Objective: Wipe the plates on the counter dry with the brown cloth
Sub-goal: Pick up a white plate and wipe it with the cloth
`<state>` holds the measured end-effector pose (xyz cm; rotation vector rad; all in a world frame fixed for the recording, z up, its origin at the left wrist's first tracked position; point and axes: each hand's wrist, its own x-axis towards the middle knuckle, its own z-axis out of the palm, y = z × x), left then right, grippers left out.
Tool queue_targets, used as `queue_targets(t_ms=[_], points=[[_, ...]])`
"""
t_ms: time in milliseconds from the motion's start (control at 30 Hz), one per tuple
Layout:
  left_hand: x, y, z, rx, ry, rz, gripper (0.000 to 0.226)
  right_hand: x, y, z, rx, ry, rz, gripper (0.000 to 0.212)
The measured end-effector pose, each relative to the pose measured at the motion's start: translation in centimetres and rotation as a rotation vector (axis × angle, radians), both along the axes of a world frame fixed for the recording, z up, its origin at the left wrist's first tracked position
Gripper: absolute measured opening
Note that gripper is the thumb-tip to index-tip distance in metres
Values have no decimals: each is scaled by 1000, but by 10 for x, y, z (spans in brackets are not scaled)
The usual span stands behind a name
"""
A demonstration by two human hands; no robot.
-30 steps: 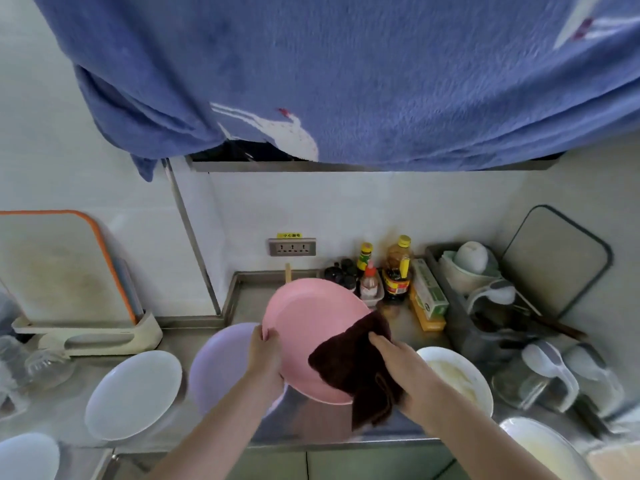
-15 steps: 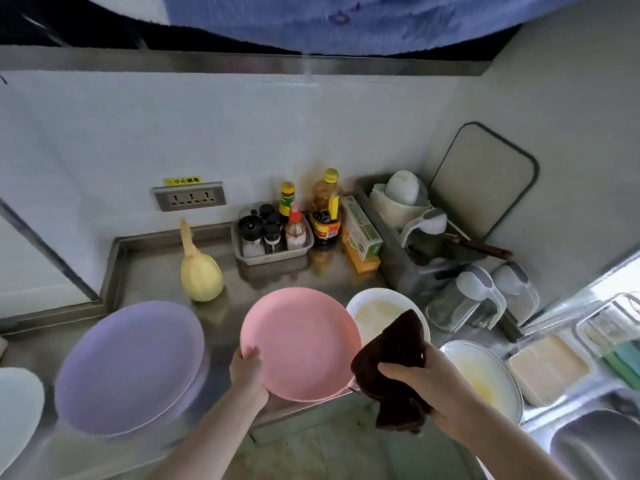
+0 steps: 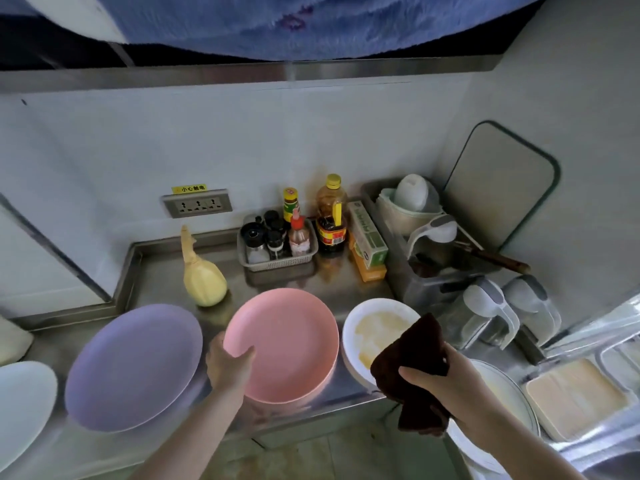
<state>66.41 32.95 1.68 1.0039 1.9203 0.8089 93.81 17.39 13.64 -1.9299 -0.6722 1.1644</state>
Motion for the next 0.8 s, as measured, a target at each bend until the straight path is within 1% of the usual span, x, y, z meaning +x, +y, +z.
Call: queue_targets(t_ms=[67, 133, 200, 233, 333, 400, 433, 533, 600, 633, 700, 800], points=[[18, 3, 7, 86, 103, -75, 57, 13, -2, 1, 22, 38, -15, 46], [46, 5, 19, 142, 54, -171, 47, 24, -6, -1, 32, 61, -32, 41], [81, 9, 24, 127, 1, -300, 41, 35, -11, -4, 34, 61, -57, 39], [100, 11, 24, 120, 5, -386, 40, 41, -15, -7, 38, 60, -75, 37], [150, 19, 11, 74, 150, -680, 51, 57, -27, -18, 39, 6, -114, 35], [174, 28, -1, 13, 316, -830, 59, 66, -35, -23, 41, -10, -129, 36], [183, 31, -7, -20, 430, -883, 59, 70, -39, -26, 40, -10, -138, 36], [200, 37, -16, -65, 800, -953, 43, 80, -50, -30, 42, -5, -130, 36], [205, 38, -18, -56, 949, -978, 33, 87, -57, -31, 42, 1, -115, 36], [206, 38, -20, -55, 993, -995, 30, 90, -60, -32, 41, -8, -110, 36], [208, 39, -20, -80, 1022, -1012, 30, 94, -66, -33, 40, -27, -118, 35], [210, 38, -15, -65, 977, -1031, 29, 96, -71, -31, 30, -21, -163, 34]])
